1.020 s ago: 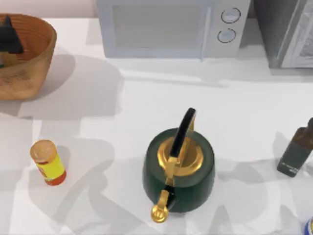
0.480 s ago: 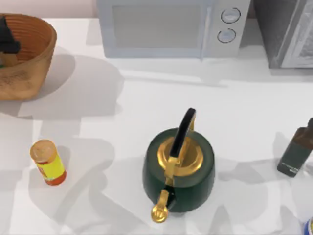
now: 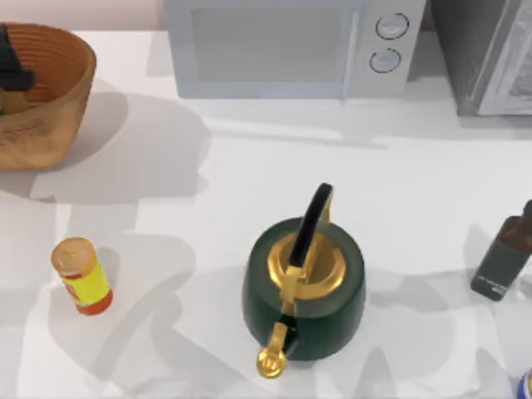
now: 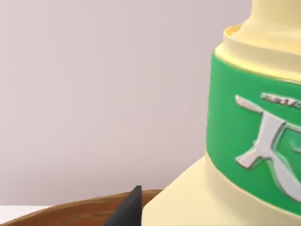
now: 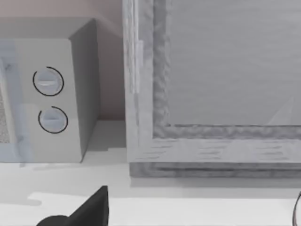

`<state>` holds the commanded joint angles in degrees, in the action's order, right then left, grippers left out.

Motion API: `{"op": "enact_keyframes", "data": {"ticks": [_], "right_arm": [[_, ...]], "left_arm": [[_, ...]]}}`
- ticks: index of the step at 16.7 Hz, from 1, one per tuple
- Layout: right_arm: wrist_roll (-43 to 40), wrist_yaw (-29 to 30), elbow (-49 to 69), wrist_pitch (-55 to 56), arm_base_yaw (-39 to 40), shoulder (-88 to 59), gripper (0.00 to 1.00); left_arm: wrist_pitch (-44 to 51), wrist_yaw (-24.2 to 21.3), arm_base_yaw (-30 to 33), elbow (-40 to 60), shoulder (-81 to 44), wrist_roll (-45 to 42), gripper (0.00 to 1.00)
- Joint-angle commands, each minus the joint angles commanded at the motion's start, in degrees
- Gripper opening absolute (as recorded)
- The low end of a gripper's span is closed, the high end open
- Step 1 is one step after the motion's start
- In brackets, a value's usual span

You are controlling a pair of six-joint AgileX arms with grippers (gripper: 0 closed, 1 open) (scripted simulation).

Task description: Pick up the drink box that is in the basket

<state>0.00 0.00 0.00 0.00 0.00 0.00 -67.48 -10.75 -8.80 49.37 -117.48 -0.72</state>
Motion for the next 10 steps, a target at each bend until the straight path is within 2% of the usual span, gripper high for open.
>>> {"op": "enact_keyframes", "data": {"ticks": [10], "right_arm": [[0.00, 0.00, 0.00, 0.00, 0.00, 0.00, 1.00]], "left_arm": [[0.24, -0.03, -0.38, 0.02, 1.52, -0.15, 0.00]]}}
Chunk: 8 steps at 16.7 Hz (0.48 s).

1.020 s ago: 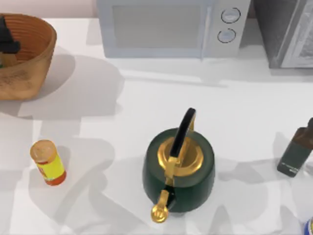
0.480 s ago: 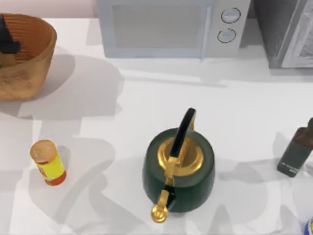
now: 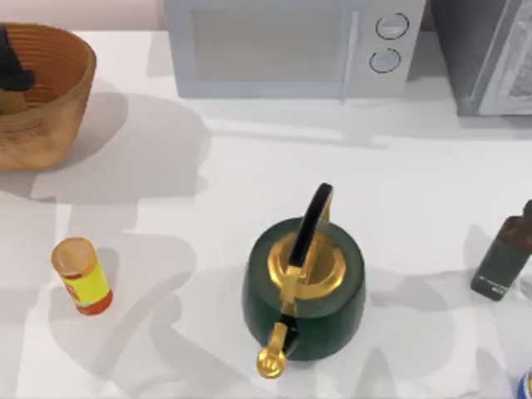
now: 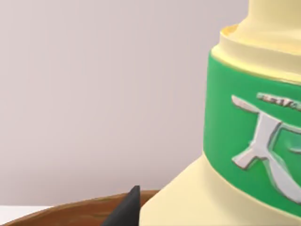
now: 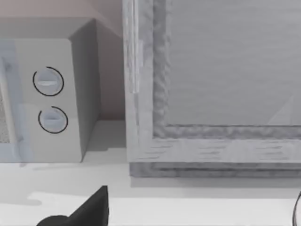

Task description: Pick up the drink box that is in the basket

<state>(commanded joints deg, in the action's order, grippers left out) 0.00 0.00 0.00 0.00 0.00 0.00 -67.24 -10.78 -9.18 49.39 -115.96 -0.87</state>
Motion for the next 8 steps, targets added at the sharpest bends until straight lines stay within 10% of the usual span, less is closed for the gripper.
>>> {"op": "enact_keyframes", "data": {"ticks": [8], "right_arm": [[0.00, 0.00, 0.00, 0.00, 0.00, 0.00, 1.00]], "left_arm": [[19.38, 0.22, 0.06, 7.72, 10.67, -0.06, 0.00]]}}
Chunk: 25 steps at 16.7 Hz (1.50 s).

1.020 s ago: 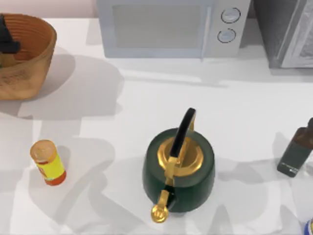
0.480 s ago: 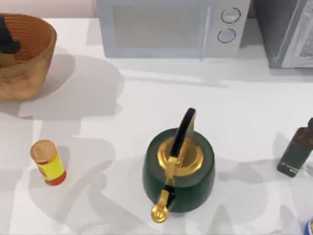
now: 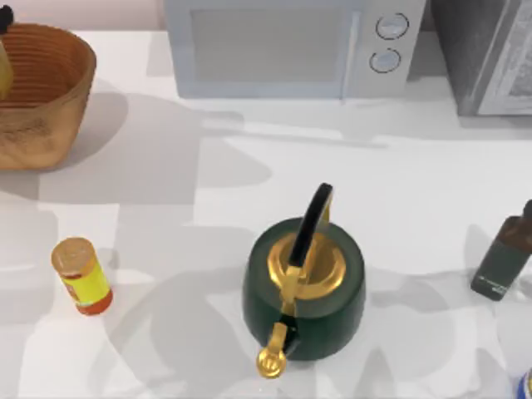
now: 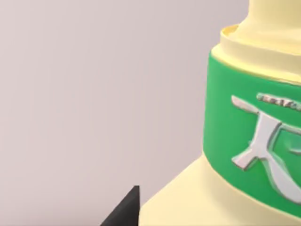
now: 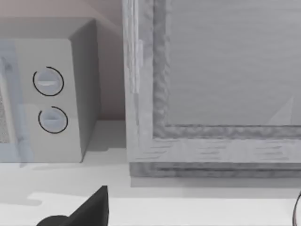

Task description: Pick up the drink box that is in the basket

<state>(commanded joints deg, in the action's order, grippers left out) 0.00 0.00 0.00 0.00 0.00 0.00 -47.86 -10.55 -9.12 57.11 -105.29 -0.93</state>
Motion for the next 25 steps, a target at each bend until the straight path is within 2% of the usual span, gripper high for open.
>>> {"op": "enact_keyframes", "data": {"ticks": [5, 13, 16, 19, 25], "right_arm": [[0.00, 0.00, 0.00, 0.00, 0.00, 0.00, 1.00], [0.00, 0.00, 0.00, 0.00, 0.00, 0.00, 1.00], [0.00, 0.00, 0.00, 0.00, 0.00, 0.00, 1.00], [0.00, 0.00, 0.00, 0.00, 0.00, 0.00, 1.00], [0.00, 0.00, 0.00, 0.00, 0.00, 0.00, 1.00]], "left_arm": [[13.91, 0.15, 0.03, 5.79, 7.66, -0.03, 0.00], [15.95, 0.31, 0.04, 6.42, 9.77, -0.06, 0.00], [18.37, 1.03, 0.54, 2.07, 14.99, 0.19, 0.00], [21.79, 2.19, 1.54, -4.95, 25.63, 0.26, 0.00], [31.56, 5.38, 4.51, -24.87, 59.90, 0.34, 0.00]]}}
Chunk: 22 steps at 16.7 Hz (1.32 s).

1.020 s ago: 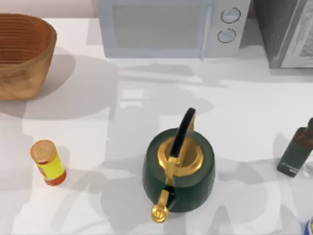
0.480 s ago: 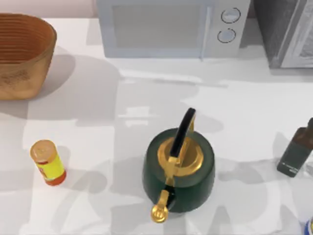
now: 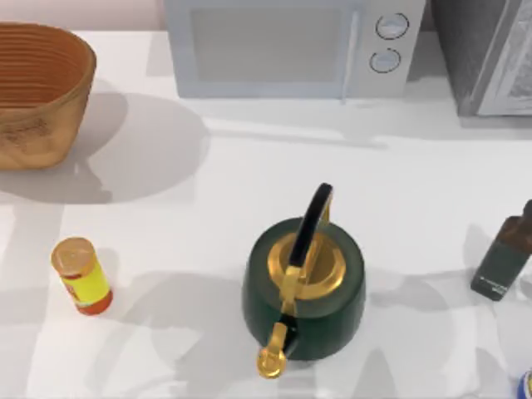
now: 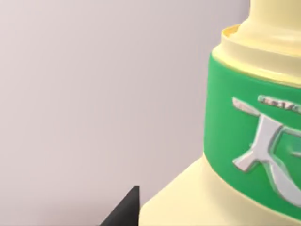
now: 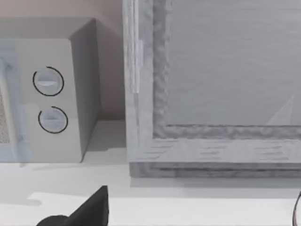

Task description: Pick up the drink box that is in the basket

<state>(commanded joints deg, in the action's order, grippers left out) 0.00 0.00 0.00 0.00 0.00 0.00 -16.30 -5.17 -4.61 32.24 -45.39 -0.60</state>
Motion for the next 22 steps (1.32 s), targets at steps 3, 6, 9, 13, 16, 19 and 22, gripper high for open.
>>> {"op": "enact_keyframes", "data": {"ticks": [3, 6, 9, 13, 16, 19, 22], "right_arm": [[0.00, 0.00, 0.00, 0.00, 0.00, 0.00, 1.00], [0.00, 0.00, 0.00, 0.00, 0.00, 0.00, 1.00], [0.00, 0.00, 0.00, 0.00, 0.00, 0.00, 1.00], [0.00, 0.00, 0.00, 0.00, 0.00, 0.00, 1.00], [0.00, 0.00, 0.00, 0.00, 0.00, 0.00, 1.00], [0.00, 0.00, 0.00, 0.00, 0.00, 0.00, 1.00], [0.00, 0.00, 0.00, 0.00, 0.00, 0.00, 1.00]], "left_arm": [[5.48, 1.75, 1.60, -11.08, 18.64, 0.14, 0.00], [10.61, 3.37, 3.03, -21.22, 33.03, 0.36, 0.00], [14.66, 4.64, 4.13, -28.95, 41.97, 0.55, 0.00], [16.29, 5.18, 4.61, -32.24, 45.38, 0.60, 0.00], [16.21, 5.14, 4.44, -32.20, 45.11, 0.48, 0.00], [14.48, 7.11, 5.73, -32.02, 43.15, 0.42, 0.00], [8.09, 14.55, 10.08, -30.77, 36.15, -0.03, 0.00]]}}
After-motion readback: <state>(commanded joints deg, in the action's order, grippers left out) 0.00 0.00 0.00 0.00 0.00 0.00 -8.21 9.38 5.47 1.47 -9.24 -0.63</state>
